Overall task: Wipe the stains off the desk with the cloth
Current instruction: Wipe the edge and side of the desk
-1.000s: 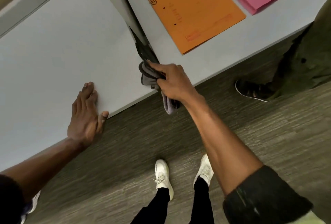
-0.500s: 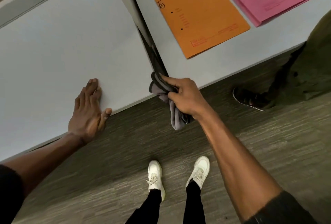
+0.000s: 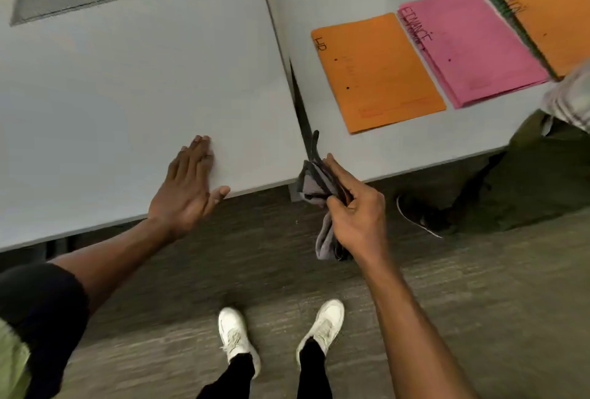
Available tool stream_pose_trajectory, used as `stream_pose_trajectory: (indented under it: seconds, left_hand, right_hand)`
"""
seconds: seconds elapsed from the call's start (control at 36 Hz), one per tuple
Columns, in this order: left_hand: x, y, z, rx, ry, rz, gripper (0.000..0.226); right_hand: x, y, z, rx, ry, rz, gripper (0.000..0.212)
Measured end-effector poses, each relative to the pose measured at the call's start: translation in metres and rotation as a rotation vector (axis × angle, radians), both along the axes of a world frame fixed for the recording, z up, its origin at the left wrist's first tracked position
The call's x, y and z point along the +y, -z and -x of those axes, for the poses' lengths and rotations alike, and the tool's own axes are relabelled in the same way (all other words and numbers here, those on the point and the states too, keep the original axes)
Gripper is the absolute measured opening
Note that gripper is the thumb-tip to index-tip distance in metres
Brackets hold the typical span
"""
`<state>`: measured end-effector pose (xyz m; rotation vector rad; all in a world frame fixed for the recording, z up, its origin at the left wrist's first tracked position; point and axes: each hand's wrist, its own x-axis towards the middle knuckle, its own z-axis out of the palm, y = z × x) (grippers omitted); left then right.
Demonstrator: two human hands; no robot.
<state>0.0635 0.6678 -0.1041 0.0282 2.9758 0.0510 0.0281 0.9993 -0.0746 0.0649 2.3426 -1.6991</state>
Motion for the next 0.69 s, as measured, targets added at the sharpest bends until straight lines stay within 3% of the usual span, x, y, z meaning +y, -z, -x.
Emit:
stream_pose_trajectory:
  seconds: [0.11,0.31,0.44,0.58,0.69]
  left_hand:
    - [0.0,-0.005,-0.001,-0.013,-0.006,-0.011,0.106]
    - [-0.005,-0.008,-0.003,-0.001,-0.012,-0.08,0.1]
    - [-0.012,-0.014,-0.006,0.014,0.004,-0.183,0.089]
    - [-0.03,-0.016,-0.018,0.026,-0.007,-0.403,0.076]
    - [-0.054,-0.009,-0.057,0.059,-0.102,-0.342,0.083]
  right_hand:
    - [-0.018,-0.028,0.011,0.073,0.077,-0.089,0.06]
    - [-0.035,-0.067,0.011,0.179,0.346,-0.108,0.052]
    - [-0.059,-0.049,0.018,0.297,0.168,-0.257,0.059]
    - [-0.088,-0.014,0.052,0.439,-0.116,-0.437,0.065]
    - [-0.11,-0.008,0.089,0.52,-0.206,-0.537,0.069]
